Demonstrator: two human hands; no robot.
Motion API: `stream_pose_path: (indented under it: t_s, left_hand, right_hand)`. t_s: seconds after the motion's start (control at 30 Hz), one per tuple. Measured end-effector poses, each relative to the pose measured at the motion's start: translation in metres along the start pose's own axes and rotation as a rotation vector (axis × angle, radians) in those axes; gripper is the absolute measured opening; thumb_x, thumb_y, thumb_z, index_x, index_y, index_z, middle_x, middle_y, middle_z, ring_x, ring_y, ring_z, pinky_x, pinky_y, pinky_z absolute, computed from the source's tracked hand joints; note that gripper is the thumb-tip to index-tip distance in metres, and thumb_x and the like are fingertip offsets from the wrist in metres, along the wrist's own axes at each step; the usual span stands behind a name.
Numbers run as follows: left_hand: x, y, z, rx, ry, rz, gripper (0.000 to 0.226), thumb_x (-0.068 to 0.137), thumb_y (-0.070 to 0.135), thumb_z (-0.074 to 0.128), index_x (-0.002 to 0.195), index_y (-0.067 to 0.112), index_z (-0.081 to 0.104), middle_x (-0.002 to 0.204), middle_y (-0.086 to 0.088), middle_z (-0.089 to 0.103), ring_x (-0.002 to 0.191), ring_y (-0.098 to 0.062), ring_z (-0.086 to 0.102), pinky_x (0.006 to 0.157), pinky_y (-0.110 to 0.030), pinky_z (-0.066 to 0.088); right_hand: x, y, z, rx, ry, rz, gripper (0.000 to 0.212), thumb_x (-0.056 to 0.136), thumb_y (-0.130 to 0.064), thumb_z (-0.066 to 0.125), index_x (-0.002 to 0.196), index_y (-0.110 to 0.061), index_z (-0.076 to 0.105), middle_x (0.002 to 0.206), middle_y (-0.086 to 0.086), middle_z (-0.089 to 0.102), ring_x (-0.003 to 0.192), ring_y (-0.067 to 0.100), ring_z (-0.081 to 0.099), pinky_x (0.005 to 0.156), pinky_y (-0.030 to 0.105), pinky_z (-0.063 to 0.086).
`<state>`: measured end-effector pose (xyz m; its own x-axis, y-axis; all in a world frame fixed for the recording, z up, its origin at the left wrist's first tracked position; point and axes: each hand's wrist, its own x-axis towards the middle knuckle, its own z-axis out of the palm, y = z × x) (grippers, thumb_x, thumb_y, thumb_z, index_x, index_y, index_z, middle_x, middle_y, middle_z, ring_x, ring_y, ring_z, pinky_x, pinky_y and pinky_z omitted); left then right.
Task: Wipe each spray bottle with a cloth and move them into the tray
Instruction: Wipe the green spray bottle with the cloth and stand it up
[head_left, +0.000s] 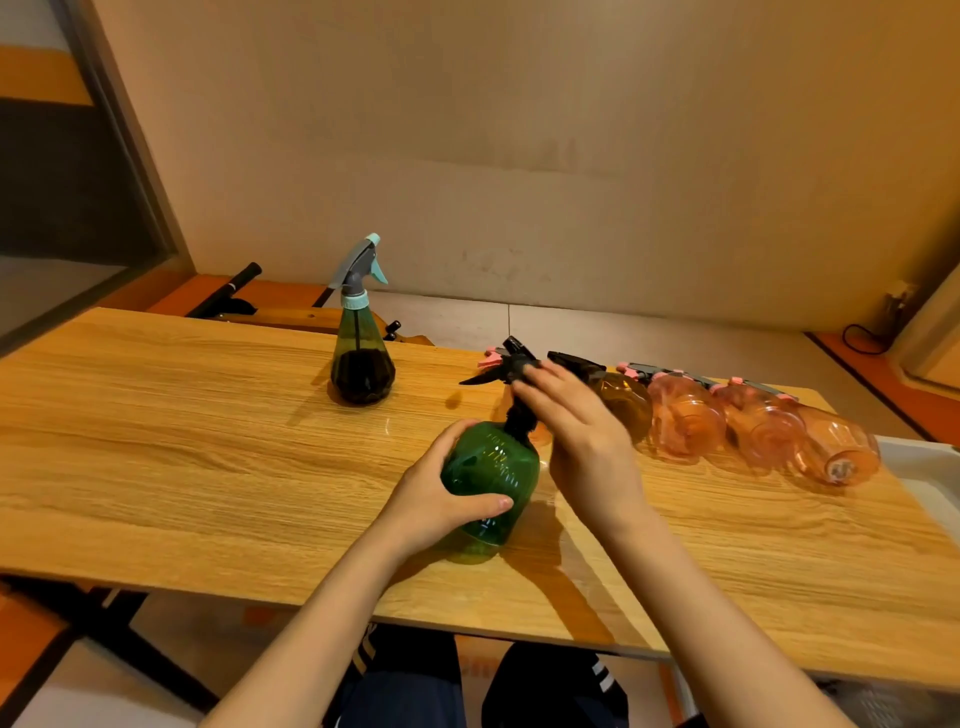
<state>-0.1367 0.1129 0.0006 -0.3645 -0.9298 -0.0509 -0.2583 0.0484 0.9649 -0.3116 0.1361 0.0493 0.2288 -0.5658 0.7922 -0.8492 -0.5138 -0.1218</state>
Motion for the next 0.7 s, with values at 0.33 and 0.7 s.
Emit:
stream_pose_path:
  t_s: [0.33,0.7]
  left_hand:
    - [0.001,0.000,-0.006,0.003,-0.019,0.011,0.101,0.048,0.052,0.081,0.139,0.043,0.039,0.131,0.013,0.050,0.117,-0.012,0.054,0.093,-0.039,0.054]
    - [0.000,-0.001,-0.002,0.043,0.027,0.049,0.089,0.069,0.028,0.085,0.143,0.040,0.036,0.133,0.011,0.046,0.119,-0.012,0.049,0.095,-0.032,0.051]
  right_hand:
    - [-0.021,0.028,-0.003,-0.117,-0.080,-0.006,0.063,0.057,0.031,0.064,0.113,0.002,0.063,0.119,0.019,0.061,0.115,0.033,0.055,0.101,0.038,0.040]
    - [0.004,0.026,0.010,-0.161,-0.199,0.021,0.064,0.057,0.025,0.069,0.115,-0.001,0.063,0.122,0.018,0.059,0.115,0.037,0.054,0.093,0.049,0.041]
